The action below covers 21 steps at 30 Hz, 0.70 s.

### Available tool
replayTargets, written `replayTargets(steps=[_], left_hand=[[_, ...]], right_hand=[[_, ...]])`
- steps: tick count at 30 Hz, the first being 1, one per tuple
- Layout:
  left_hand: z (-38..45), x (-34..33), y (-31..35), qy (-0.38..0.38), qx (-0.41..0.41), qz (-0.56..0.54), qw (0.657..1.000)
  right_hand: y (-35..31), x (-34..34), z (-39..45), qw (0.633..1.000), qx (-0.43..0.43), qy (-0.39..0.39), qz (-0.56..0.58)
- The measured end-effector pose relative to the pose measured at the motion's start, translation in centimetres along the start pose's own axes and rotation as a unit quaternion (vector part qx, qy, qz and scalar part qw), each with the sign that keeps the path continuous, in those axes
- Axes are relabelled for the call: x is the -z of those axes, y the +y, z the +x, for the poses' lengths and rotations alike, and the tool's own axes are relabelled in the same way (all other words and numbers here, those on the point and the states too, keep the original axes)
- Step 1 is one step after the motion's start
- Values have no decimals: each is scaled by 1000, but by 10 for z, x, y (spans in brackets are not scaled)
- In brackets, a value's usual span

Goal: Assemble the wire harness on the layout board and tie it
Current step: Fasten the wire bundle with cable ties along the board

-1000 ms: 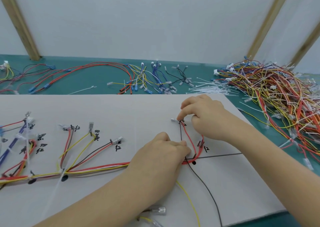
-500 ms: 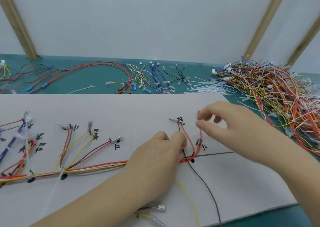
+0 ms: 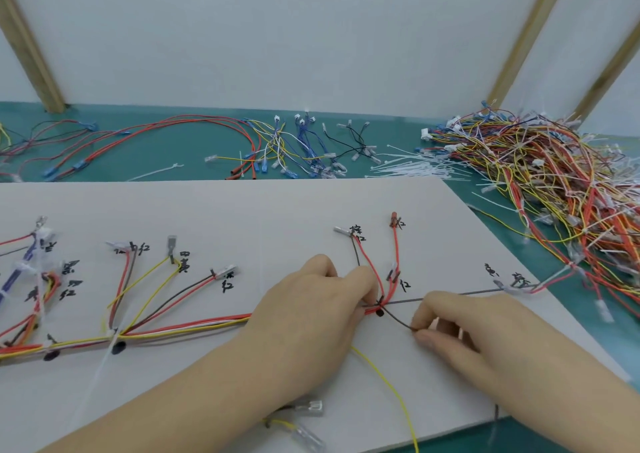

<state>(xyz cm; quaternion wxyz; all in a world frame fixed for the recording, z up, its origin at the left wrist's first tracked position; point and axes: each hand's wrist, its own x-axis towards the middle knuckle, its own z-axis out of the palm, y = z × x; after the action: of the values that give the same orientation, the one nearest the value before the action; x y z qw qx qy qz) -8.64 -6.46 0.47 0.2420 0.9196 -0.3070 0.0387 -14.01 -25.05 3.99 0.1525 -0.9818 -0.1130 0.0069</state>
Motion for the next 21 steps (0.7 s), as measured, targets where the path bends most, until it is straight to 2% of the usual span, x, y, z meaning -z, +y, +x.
replayTargets(steps=[7, 11, 14, 15, 21], left_hand=[[0, -2, -1, -12, -44, 57, 997], [0, -3, 0, -12, -43, 67, 997], [0, -4, -1, -7, -34, 63, 997], [0, -4, -1, -9, -32, 61, 998], [0, -2, 0, -9, -38, 49, 998]], right_hand=[[30, 6, -1, 999, -9, -15, 37], [68, 20, 1, 997, -53, 39, 43], [86, 29, -1, 984, -89, 54, 143], [92, 29, -2, 984, -87, 59, 142], [106, 28, -2, 994, -70, 85, -27]])
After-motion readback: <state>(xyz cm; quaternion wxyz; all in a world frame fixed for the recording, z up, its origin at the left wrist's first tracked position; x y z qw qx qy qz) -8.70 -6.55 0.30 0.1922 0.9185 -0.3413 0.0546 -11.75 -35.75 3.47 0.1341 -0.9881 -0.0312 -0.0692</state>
